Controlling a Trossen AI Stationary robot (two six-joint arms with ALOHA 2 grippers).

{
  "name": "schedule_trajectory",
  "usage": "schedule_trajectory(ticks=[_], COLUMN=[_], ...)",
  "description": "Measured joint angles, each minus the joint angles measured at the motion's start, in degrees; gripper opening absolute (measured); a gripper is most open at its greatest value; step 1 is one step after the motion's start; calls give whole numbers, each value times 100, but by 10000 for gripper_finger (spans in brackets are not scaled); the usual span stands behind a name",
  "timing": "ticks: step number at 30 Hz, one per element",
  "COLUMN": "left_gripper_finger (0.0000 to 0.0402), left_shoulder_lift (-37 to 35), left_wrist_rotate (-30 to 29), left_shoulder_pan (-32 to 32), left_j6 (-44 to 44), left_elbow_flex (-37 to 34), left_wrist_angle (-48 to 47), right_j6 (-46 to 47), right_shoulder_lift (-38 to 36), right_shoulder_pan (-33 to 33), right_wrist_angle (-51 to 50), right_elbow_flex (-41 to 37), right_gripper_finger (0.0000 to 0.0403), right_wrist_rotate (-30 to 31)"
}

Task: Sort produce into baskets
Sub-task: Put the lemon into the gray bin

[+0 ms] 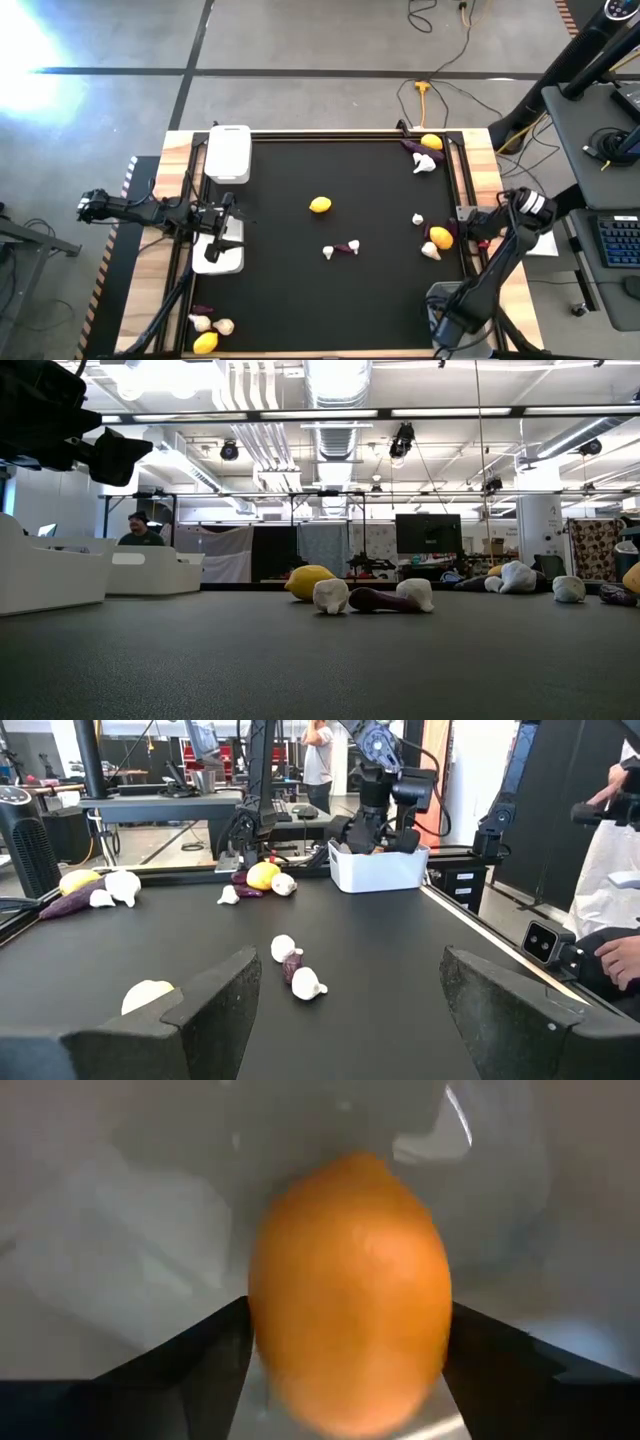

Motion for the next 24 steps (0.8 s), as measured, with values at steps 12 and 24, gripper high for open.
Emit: schedule_trajectory(ticks=[12, 24], left_gripper_finger=[288, 288], left_shoulder_lift=[0, 0], left_wrist_rotate=[0, -4], left_shoulder_pan=[0, 2], left_j6=[0, 0], left_elbow_flex=[0, 0], left_wrist_angle=[-2, -2], right_j6=[-92, -2115], right_shoulder_lift=[-795, -2045], right_shoulder_pan=[-399, -2589], right_wrist_angle=[-2687, -3405], right_elbow_flex=[1425, 390], right_gripper_finger=[340, 338], right_wrist_rotate=[1173, 3355])
